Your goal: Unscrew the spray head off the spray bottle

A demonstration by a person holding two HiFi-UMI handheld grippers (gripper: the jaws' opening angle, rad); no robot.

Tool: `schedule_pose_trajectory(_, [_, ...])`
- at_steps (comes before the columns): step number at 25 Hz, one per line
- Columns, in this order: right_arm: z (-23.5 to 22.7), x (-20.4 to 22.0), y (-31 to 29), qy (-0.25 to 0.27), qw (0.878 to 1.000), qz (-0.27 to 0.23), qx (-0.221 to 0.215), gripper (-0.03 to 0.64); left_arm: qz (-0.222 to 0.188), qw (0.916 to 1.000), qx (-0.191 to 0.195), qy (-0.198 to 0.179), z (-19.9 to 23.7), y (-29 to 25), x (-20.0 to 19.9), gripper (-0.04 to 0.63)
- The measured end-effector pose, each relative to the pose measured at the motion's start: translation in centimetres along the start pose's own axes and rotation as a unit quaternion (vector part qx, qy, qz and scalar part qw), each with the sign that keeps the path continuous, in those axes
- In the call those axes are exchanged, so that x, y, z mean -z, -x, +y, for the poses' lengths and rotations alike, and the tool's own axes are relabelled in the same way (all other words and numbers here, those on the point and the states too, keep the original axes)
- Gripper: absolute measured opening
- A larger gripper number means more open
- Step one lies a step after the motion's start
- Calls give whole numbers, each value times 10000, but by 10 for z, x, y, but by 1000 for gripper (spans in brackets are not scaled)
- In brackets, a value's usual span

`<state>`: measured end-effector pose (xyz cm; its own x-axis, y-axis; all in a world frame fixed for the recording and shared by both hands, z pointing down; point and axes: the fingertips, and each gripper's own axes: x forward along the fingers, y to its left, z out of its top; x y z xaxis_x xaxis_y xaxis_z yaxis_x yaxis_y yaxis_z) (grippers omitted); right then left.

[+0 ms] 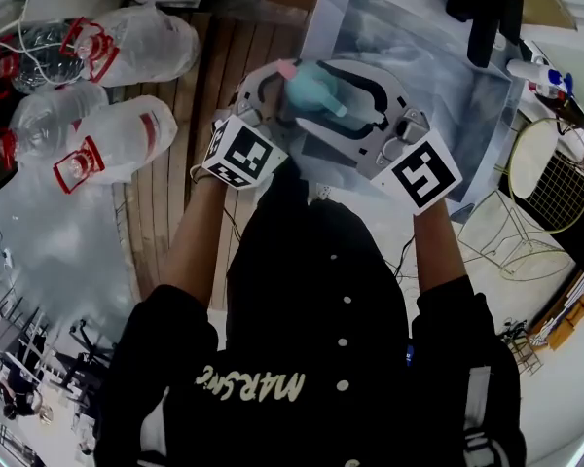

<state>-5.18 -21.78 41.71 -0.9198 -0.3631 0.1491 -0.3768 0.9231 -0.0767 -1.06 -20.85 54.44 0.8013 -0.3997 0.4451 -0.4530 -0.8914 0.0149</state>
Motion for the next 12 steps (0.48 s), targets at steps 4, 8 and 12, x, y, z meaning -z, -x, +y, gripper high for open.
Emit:
schedule_pose_trajectory(4, [-3, -2, 23, -164, 9895, 212, 1422, 278, 15, 10000, -22, 7, -1, -1, 0, 387])
schedule_pose_trajectory(8, [9, 13, 21, 185, 9698, 1648, 1787, 276, 34, 10000, -69, 18, 0, 0, 0, 387])
schedule_pose_trajectory(12, [0, 19, 4, 134, 9579, 1981, 2074, 276, 32, 9999, -101, 20, -1, 0, 0, 387])
